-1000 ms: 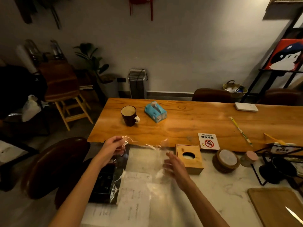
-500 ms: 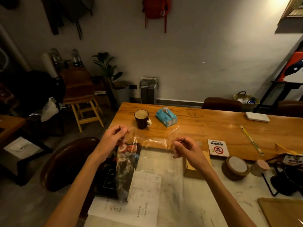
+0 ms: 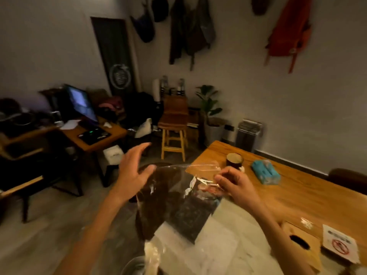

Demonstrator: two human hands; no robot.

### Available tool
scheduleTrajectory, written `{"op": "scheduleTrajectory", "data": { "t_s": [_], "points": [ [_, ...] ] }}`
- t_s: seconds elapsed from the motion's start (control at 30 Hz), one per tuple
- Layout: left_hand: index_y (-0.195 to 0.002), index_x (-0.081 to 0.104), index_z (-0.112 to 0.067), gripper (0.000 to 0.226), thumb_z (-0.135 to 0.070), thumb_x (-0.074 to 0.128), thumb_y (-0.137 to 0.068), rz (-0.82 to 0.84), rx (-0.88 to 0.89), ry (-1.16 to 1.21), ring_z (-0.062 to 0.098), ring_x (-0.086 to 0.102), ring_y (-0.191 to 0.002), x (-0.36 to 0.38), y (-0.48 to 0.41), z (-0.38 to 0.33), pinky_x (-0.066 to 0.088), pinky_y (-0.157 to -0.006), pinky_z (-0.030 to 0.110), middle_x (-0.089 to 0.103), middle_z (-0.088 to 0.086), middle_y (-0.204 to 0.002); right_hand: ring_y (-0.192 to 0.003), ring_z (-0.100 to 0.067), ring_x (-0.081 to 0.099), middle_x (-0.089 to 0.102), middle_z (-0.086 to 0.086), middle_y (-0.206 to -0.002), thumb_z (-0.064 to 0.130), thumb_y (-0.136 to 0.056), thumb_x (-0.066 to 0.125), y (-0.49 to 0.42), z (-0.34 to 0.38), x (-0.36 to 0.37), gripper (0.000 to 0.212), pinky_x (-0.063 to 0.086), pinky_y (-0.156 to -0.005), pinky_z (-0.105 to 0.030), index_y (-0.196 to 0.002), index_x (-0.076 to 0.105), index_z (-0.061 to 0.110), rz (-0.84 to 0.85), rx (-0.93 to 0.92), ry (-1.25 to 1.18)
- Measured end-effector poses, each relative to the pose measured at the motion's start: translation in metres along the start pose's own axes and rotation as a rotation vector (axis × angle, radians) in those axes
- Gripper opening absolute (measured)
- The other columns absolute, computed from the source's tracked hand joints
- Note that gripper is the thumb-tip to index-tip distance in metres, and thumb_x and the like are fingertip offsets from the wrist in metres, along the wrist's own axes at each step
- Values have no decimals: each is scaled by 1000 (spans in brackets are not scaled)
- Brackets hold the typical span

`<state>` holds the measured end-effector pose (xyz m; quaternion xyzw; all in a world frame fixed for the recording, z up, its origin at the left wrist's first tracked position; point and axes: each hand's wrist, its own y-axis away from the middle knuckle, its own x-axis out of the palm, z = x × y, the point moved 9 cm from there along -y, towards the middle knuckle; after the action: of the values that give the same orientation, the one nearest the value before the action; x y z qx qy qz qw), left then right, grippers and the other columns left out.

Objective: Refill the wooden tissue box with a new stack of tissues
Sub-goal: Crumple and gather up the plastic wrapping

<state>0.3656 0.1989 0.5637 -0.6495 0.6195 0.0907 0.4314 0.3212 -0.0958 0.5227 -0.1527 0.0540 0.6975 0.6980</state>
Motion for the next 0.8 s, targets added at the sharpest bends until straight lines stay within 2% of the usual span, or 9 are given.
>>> {"op": "scheduleTrajectory", "data": {
  "t_s": [0.07,0.13,0.23,0.4,0.5,0.57,0.67,0.73,0.8],
  "points": [
    [-138,39,-50,60,-60,61,-83,267,110,-181,-8,24,-131,-1,9,-23,20,-111,29,38,-23,-138,-78,-5,70,70,5,-86,23,-93,62,-9,34,32,7,56,-64,-17,-92,67,28,176,-81,120],
    [-126,57,-45,46,-54,68,-82,512,-21,5,-5,47,-125,5,22,-30,36,-107,26,59,-19,-131,-78,-6,68,69,6,-85,25,-92,64,-12,71,67,7,57,-68,-22,-91,67,31,357,-213,242],
    [-100,74,-20,14,-25,72,-87,435,-114,172,8,71,-88,-17,25,-29,53,-81,25,76,-4,-93,-77,-7,68,70,3,-86,26,-91,65,-13,110,102,6,55,-67,-20,-91,66,31,489,-361,327],
    [-88,72,-14,6,-20,72,-87,74,-258,403,13,63,-53,-88,36,-5,47,-44,20,72,3,-71,-94,-1,63,65,16,-101,28,-96,56,-17,162,54,24,54,-79,-24,-119,60,32,70,-494,448],
    [-90,70,-14,5,-19,70,-89,-260,-325,540,12,60,-50,-137,55,23,45,-41,20,72,4,-74,-86,5,61,62,26,-90,43,-98,48,28,162,-1,14,51,-66,-17,-103,60,38,-330,-537,189],
    [-94,67,-14,11,-22,69,-88,-439,-368,718,10,64,-55,-160,75,44,49,-45,19,71,1,-77,-75,3,60,62,21,-80,66,-92,38,60,127,5,35,47,-56,-19,-84,59,40,-437,-394,86],
    [-96,64,-14,25,-29,72,-78,-555,-386,868,7,69,-67,-173,97,69,59,-58,23,72,-4,-78,-74,-6,67,73,7,-75,93,-61,30,70,37,119,73,54,-68,-33,-82,70,36,78,255,59],
    [-96,61,-13,26,-28,72,-78,-573,-386,910,11,72,-74,-172,107,81,61,-65,26,74,0,-82,-71,-14,67,76,-9,-87,86,-62,38,86,15,215,82,48,-64,-27,-108,70,26,468,542,-228],
    [-99,59,-10,28,-26,72,-81,-553,-402,857,19,75,-81,-173,115,96,62,-68,29,75,8,-89,-58,-16,62,73,-19,-79,67,-82,48,75,21,268,85,45,-56,-26,-131,53,-2,486,626,-645]
  ]
}}
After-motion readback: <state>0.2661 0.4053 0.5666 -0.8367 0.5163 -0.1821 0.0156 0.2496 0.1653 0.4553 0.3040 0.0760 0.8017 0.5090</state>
